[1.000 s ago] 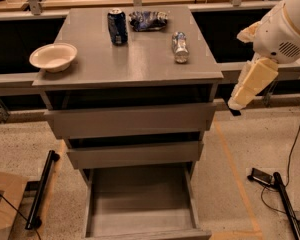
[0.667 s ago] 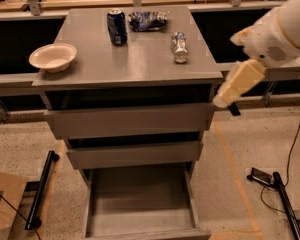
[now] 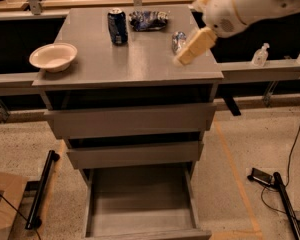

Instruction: Place pepsi can into bottom drawer

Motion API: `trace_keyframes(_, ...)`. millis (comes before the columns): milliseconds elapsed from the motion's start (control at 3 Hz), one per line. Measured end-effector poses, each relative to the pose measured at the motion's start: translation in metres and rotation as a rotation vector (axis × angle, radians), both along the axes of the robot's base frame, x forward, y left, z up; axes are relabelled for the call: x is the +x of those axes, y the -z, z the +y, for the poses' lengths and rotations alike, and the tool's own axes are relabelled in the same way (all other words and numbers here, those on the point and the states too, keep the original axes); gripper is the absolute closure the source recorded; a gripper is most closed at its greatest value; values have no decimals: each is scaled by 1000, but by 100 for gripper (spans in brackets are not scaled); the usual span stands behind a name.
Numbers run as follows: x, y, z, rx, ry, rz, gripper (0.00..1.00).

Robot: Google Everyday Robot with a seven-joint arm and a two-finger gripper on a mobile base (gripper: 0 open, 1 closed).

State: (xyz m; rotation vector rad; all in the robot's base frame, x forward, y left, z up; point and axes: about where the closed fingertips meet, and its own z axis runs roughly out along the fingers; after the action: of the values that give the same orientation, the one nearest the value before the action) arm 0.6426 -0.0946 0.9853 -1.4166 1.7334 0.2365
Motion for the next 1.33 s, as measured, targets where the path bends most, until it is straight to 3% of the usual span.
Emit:
trace_keyframes(333, 74, -25, 75, 69, -64, -97, 0)
trace_keyframes(667, 73, -18, 73, 64, -43, -82, 0)
trace_keyframes(1000, 93, 2, 85, 120, -13, -71, 0)
trace_keyframes(1333, 141, 21, 103, 190, 28, -93, 0)
